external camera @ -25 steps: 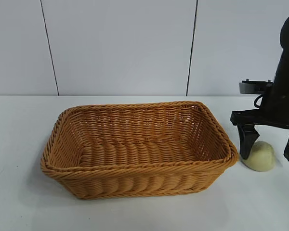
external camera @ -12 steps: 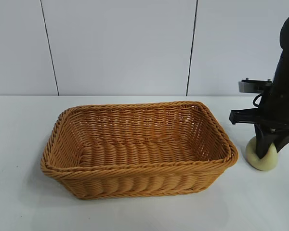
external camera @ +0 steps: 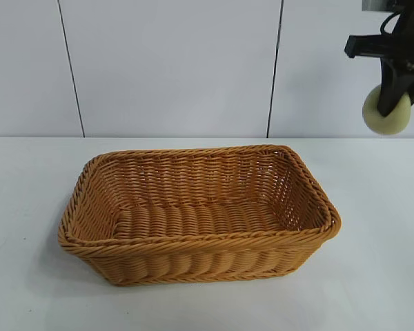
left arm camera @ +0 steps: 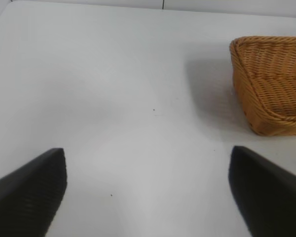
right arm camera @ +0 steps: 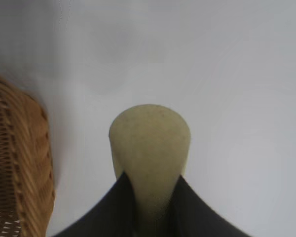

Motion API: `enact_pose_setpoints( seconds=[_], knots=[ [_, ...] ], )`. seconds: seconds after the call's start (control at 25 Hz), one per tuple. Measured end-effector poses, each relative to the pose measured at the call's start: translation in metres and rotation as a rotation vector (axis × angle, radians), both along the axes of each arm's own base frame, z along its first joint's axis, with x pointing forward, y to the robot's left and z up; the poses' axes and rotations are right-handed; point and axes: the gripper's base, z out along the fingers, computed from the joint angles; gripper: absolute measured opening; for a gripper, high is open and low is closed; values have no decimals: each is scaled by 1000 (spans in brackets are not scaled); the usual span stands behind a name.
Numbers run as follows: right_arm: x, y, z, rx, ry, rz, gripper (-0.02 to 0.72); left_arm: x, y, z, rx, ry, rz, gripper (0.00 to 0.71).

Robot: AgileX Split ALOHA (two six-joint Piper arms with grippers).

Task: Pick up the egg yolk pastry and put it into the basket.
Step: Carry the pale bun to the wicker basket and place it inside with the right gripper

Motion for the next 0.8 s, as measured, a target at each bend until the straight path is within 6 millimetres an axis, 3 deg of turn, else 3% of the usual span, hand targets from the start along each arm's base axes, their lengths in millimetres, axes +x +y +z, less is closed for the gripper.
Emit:
enact_pose_setpoints(
  seconds=[0.2,0.56,0.8],
  knots=[
    [-5,38,5,1,0,102,100,0,0,0,0,0,0,643],
    [-35,148,3,48,-50,336,100,0,0,0,0,0,0,643],
    [-41,204,-38,64,-36,407,100,0,0,0,0,0,0,643]
  ],
)
